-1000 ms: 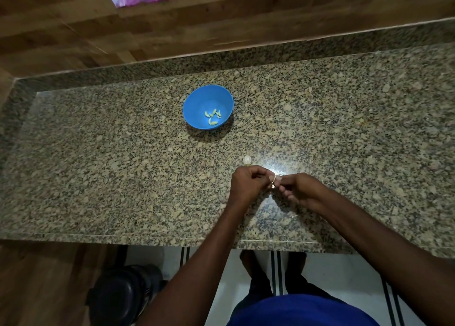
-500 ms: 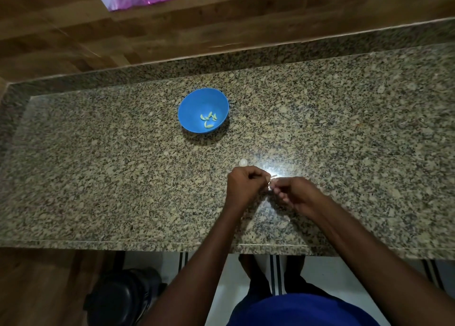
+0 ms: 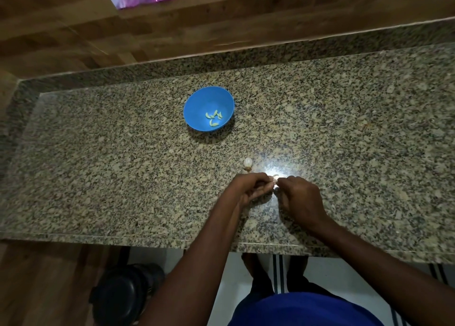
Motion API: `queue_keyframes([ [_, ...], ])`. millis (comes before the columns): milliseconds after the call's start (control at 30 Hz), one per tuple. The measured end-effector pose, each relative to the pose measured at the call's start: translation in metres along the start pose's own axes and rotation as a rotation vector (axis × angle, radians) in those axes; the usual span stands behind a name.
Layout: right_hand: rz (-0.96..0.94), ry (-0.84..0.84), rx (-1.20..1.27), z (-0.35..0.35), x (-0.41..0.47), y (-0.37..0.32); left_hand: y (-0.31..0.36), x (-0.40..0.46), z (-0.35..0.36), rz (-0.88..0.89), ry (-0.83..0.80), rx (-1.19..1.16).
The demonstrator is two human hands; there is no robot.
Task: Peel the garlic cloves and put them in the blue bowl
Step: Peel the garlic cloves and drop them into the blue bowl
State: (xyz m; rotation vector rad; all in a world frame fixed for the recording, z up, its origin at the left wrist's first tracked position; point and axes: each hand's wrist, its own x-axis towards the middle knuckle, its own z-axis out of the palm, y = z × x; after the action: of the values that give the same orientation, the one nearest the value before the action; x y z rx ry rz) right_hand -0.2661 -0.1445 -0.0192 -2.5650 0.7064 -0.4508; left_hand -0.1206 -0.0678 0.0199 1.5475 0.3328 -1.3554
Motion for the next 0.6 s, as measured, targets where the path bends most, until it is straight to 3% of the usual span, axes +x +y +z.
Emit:
queue_keyframes([
  [133, 0.344, -0.077, 0.281, -0.002, 0.012, 0.007, -0.014, 0.001, -0.006, 0.208, 0.064, 0.18],
  [333, 0.488, -0.207, 0.486, -0.009, 0.014, 0.016, -0.026, 0.01, -0.014, 0.507, 0.245, 0.755],
  [467, 0.539, -0.241, 0.621, -0.014, 0.016, 0.017, -0.03, 0.01, -0.013, 0.572, 0.296, 0.878],
  [600, 0.595, -0.283, 0.778, -0.018, 0.017, 0.017, -0.029, 0.011, -0.012, 0.614, 0.233, 0.899],
])
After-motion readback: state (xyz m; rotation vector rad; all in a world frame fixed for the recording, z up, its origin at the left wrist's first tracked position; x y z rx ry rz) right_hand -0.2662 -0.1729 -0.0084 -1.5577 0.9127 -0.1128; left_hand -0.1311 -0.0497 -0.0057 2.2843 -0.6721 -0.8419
